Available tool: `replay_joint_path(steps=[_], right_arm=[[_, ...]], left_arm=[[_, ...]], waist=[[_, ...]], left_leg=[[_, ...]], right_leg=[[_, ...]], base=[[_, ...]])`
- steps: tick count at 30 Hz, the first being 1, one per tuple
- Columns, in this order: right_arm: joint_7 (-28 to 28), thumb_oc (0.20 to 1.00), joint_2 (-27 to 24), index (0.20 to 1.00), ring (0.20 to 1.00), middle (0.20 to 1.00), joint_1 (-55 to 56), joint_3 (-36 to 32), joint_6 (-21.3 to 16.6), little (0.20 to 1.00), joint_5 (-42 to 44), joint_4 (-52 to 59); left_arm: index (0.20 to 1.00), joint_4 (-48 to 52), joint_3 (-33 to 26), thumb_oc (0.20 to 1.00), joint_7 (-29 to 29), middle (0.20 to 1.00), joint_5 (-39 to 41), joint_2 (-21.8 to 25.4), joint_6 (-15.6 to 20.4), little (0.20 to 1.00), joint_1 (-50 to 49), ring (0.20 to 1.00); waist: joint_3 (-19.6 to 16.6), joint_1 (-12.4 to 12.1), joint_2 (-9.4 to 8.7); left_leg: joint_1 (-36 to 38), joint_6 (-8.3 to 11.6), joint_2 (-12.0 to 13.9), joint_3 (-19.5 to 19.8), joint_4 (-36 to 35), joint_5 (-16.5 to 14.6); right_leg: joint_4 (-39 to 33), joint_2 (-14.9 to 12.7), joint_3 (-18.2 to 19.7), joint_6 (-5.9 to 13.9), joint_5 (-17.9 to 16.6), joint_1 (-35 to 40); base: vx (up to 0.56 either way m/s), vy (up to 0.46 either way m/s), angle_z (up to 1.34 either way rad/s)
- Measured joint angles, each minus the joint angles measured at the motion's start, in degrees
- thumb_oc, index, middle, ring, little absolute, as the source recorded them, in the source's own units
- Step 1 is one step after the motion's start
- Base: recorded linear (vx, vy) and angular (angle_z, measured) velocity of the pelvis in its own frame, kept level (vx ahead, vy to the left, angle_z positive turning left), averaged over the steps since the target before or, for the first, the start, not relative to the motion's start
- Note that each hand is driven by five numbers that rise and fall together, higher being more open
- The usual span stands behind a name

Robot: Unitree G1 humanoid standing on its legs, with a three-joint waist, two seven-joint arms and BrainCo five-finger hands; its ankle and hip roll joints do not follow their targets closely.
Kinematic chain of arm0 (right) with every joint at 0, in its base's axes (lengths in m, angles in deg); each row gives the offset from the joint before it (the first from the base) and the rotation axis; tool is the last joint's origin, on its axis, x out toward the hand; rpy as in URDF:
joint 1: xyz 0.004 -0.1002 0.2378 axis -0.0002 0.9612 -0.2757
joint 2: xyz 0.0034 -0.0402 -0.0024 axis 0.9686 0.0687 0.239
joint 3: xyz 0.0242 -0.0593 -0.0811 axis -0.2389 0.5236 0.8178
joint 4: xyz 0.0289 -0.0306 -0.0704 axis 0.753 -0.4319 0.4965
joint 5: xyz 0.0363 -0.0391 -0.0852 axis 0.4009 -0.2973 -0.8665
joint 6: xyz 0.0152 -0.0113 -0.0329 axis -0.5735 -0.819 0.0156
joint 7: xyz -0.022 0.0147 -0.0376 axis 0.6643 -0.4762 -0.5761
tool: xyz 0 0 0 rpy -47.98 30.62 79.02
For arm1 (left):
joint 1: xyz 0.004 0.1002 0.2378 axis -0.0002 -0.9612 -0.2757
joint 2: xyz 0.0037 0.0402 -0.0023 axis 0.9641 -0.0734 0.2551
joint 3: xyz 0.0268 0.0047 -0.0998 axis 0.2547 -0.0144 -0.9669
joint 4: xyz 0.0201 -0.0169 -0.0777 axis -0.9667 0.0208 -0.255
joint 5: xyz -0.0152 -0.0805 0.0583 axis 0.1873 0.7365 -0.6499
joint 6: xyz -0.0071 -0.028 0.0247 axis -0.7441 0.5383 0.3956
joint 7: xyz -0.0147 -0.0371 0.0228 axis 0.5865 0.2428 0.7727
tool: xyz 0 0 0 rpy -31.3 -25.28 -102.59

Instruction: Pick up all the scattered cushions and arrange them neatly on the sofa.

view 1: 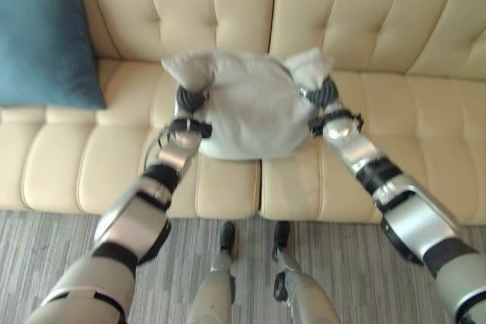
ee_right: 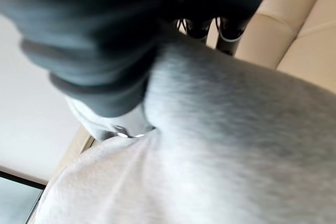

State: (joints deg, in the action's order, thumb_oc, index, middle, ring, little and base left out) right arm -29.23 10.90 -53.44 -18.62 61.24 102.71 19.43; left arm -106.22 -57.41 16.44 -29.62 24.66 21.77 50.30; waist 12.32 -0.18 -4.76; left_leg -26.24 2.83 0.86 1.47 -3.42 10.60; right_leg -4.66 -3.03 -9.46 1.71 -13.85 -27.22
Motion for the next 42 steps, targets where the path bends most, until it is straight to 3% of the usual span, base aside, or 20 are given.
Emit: replay_joint_path(steps=[1, 7, 9, 10, 11, 13, 14, 15, 17, 18, 19, 21, 25, 32, 36, 38, 40, 41, 42], right_arm=[[0.2, 1.0, -0.3, 1.0, 1.0, 1.0, -1.0, 0.1, 0.0, 1.0, 0.0, -0.1], [-1.2, 1.0, -4.1, 1.0, 1.0, 1.0, -3.8, 3.4, 0.6, 1.0, -3.3, -4.2], [-1.5, 1.0, -5.4, 1.0, 1.0, 1.0, -2.3, -1.8, 1.8, 1.0, -2.9, -3.3], [-1.1, 1.0, -6.0, 1.0, 1.0, 1.0, 1.3, -11.8, 1.9, 1.0, 0.6, 0.1], [0.3, 1.0, -6.7, 1.0, 1.0, 1.0, 2.9, -14.2, 2.1, 1.0, 2.6, 0.6], [2.0, 1.0, -6.6, 1.0, 1.0, 1.0, 13.3, -26.2, 1.1, 1.0, 5.9, 11.0], [2.7, 1.0, -7.0, 1.0, 1.0, 1.0, 16.5, -27.1, 0.7, 1.0, 5.9, 13.3], [3.0, 1.0, -7.0, 1.0, 1.0, 1.0, 27.4, -30.9, -0.1, 1.0, 5.7, 20.3], [2.6, 1.0, -5.3, 1.0, 1.0, 1.0, 39.3, -34.8, -1.0, 1.0, 5.1, 25.0], [2.1, 1.0, -2.0, 1.0, 1.0, 1.0, 50.2, -39.4, -1.2, 1.0, 3.9, 30.9], [1.9, 1.0, -1.6, 1.0, 1.0, 1.0, 56.2, -39.3, -0.1, 1.0, 3.8, 29.5], [-1.6, 1.0, 2.4, 1.0, 1.0, 1.0, 63.3, -41.5, -0.8, 1.0, 0.9, 31.2], [-6.7, 1.0, 4.8, 1.0, 1.0, 1.0, 68.8, -37.6, 1.5, 1.0, 0.0, 26.4], [-11.5, 1.0, 7.2, 1.0, 1.0, 1.0, 70.8, -32.4, 1.8, 1.0, -1.1, 23.1], [-12.8, 1.0, 7.2, 1.0, 1.0, 1.0, 73.4, -32.2, 1.7, 1.0, -1.1, 23.5], [-12.5, 1.0, 7.6, 1.0, 1.0, 1.0, 72.8, -32.0, 1.4, 1.0, -1.1, 22.7], [-12.0, 1.0, 7.9, 1.0, 1.0, 1.0, 69.8, -30.5, 1.7, 1.0, -1.1, 20.5], [-12.1, 1.0, 7.9, 1.0, 1.0, 1.0, 69.3, -30.1, 1.8, 1.0, -1.1, 20.4], [-12.1, 1.0, 7.8, 1.0, 1.0, 1.0, 69.3, -30.2, 1.8, 1.0, -1.0, 20.4]], left_arm=[[1.0, 0.2, -0.1, 1.0, -0.1, 1.0, 0.0, 0.3, -0.1, 1.0, 0.9, 1.0], [1.0, -1.6, 0.5, 1.0, -5.5, 1.0, 1.5, 6.3, -0.6, 1.0, 2.5, 1.0], [1.0, -0.5, -7.8, 1.0, -7.7, 1.0, 10.3, 7.0, -1.0, 1.0, 0.8, 1.0], [1.0, 4.5, -10.9, 1.0, -9.3, 1.0, 16.1, 9.8, -1.9, 1.0, -3.1, 1.0], [1.0, 5.5, -11.7, 1.0, -9.9, 1.0, 18.2, 11.2, -2.0, 1.0, -4.8, 1.0], [1.0, 15.2, -18.9, 1.0, -10.9, 1.0, 20.8, 14.2, -1.2, 1.0, -15.8, 1.0], [1.0, 17.0, -20.4, 1.0, -10.8, 1.0, 20.9, 14.5, -0.7, 1.0, -19.0, 1.0], [1.0, 25.0, -25.7, 1.0, -10.8, 1.0, 20.7, 13.5, 0.2, 1.0, -30.6, 1.0], [1.0, 31.8, -29.7, 1.0, -10.7, 1.0, 20.0, 11.1, 0.5, 1.0, -43.0, 1.0], [1.0, 39.4, -34.3, 1.0, -10.7, 1.0, 19.0, 6.1, 0.9, 1.0, -54.4, 1.0], [1.0, 39.9, -34.8, 1.0, -10.0, 1.0, 17.9, 2.8, -0.2, 1.0, -61.1, 1.0], [1.0, 42.7, -38.6, 1.0, -10.9, 1.0, 13.3, -3.2, 0.0, 1.0, -69.0, 1.0], [1.0, 39.0, -35.4, 1.0, -12.3, 1.0, 9.7, -7.8, -3.0, 1.0, -74.4, 1.0], [1.0, 38.6, -25.7, 1.0, -17.0, 1.0, 3.9, -9.2, -5.5, 1.0, -78.4, 1.0], [1.0, 39.0, -22.7, 1.0, -18.7, 1.0, -0.3, -7.2, -6.4, 1.0, -78.6, 1.0], [1.0, 38.9, -22.8, 1.0, -18.5, 1.0, 0.0, -7.0, -6.4, 1.0, -77.9, 1.0], [1.0, 38.3, -22.6, 1.0, -18.3, 1.0, 0.0, -6.7, -6.7, 1.0, -76.4, 1.0], [1.0, 38.3, -22.6, 1.0, -18.3, 1.0, 0.0, -6.7, -7.0, 1.0, -75.8, 1.0], [1.0, 38.3, -22.7, 1.0, -18.4, 1.0, 0.0, -6.6, -7.0, 1.0, -74.8, 1.0]], waist=[[0.2, 0.1, 0.0], [0.2, 1.0, 0.04], [0.2, 1.0, 0.05], [0.2, 1.0, 0.15], [0.2, 1.0, 0.19], [0.2, 0.9, 0.25], [0.2, 0.8, 0.39], [-0.1, 0.9, 0.76], [-1.5, 1.0, 1.46], [-2.3, 0.9, 2.28], [-3.2, 1.0, 3.1], [-4.1, 1.0, 3.68], [-7.3, 0.9, 4.37], [-10.7, 0.8, 3.83], [-11.3, 1.1, 1.92], [-10.3, 1.1, 0.81], [-7.4, 0.8, 2.46], [-6.5, 1.0, 3.36], [-5.3, 0.8, 4.61]], left_leg=[[-0.6, -0.18, 0.0, 0.0, 0.0, 0.3], [-0.3, -0.25, 0.4, -0.4, -0.8, 0.2], [0.6, -0.25, 0.5, -0.6, -1.1, 0.2], [2.0, -0.27, 0.5, -0.8, -1.1, 0.1], [2.9, -0.02, 0.5, -0.9, -1.1, -0.2], [7.0, 0.09, 0.7, -2.0, -1.1, -1.4], [8.2, 0.1, 0.7, -2.2, -1.1, -1.4], [12.4, 0.49, 0.7, -2.4, -1.1, -2.6], [14.8, 0.21, 0.7, -2.3, -1.2, -4.0], [16.8, -0.28, 0.7, -2.4, -1.2, -5.2], [17.6, -0.5, 0.6, -2.5, -1.2, -5.5], [18.8, -0.62, 0.6, -3.2, -1.2, -5.7], [20.1, -0.69, 0.5, -3.5, -1.5, -6.4], [21.5, -0.98, 0.3, -3.7, -1.6, -6.5], [21.6, -1.45, -0.8, -3.8, -1.4, -6.2], [20.2, -2.08, -1.7, -3.9, 0.3, -5.8], [18.1, -4.57, 1.0, -6.2, 1.4, -4.2], [17.6, -5.32, 2.2, -6.8, 1.4, -3.6], [17.1, -6.03, 4.1, -7.0, 1.5, -2.7]], right_leg=[[0.0, 0.1, 0.0, -0.26, -0.4, -0.6], [0.0, 0.5, 0.7, -0.6, -0.7, -1.0], [0.0, 0.5, 1.5, -0.6, -0.7, -0.2], [0.0, 0.6, 1.6, -0.59, -0.7, 1.1], [0.0, 0.5, 1.7, -0.23, -0.4, 2.0], [0.0, 0.6, 2.0, 0.09, 0.6, 5.7], [0.0, 0.6, 1.9, 0.1, 0.6, 6.9], [0.0, 0.6, 1.9, 0.57, 2.2, 11.1], [0.0, 0.6, 1.9, 0.73, 3.7, 13.6], [0.0, 0.7, 2.0, -0.04, 4.7, 15.5], [0.0, 0.6, 2.9, 0.03, 4.9, 16.2], [0.0, 0.6, 3.2, 0.31, 5.1, 17.1], [-0.4, 0.5, 3.3, 0.85, 6.1, 18.3], [-0.4, -0.1, 3.2, 0.89, 6.1, 19.3], [-0.2, -0.7, 3.1, 1.11, 5.9, 19.4], [3.4, -1.4, 3.4, 3.46, 4.2, 15.9], [5.7, -1.2, 1.4, 5.77, 8.6, 14.1], [10.3, -1.1, 0.3, 5.21, 9.9, 12.8], [22.8, -1.4, 0.1, 5.0, 14.6, 11.0]], base=[[0.0, 0.0, 0.0], [0.04, 0.022, -0.03], [0.11, 0.036, -0.04], [0.13, 0.05, -0.02], [0.18, 0.072, -0.1], [0.13, 0.048, -0.13], [0.16, 0.041, -0.09], [0.16, 0.043, -0.03], [0.14, 0.044, -0.01], [0.11, 0.057, -0.12], [0.08, 0.054, -0.16], [0.04, 0.057, -0.15], [-0.04, 0.047, -0.06], [-0.07, 0.07, -0.05], [-0.31, 0.09, 0.02], [-0.23, 0.014, -0.31], [-0.24, 0.047, -0.53], [-0.17, 0.026, -0.25], [-0.14, -0.008, -0.18]])
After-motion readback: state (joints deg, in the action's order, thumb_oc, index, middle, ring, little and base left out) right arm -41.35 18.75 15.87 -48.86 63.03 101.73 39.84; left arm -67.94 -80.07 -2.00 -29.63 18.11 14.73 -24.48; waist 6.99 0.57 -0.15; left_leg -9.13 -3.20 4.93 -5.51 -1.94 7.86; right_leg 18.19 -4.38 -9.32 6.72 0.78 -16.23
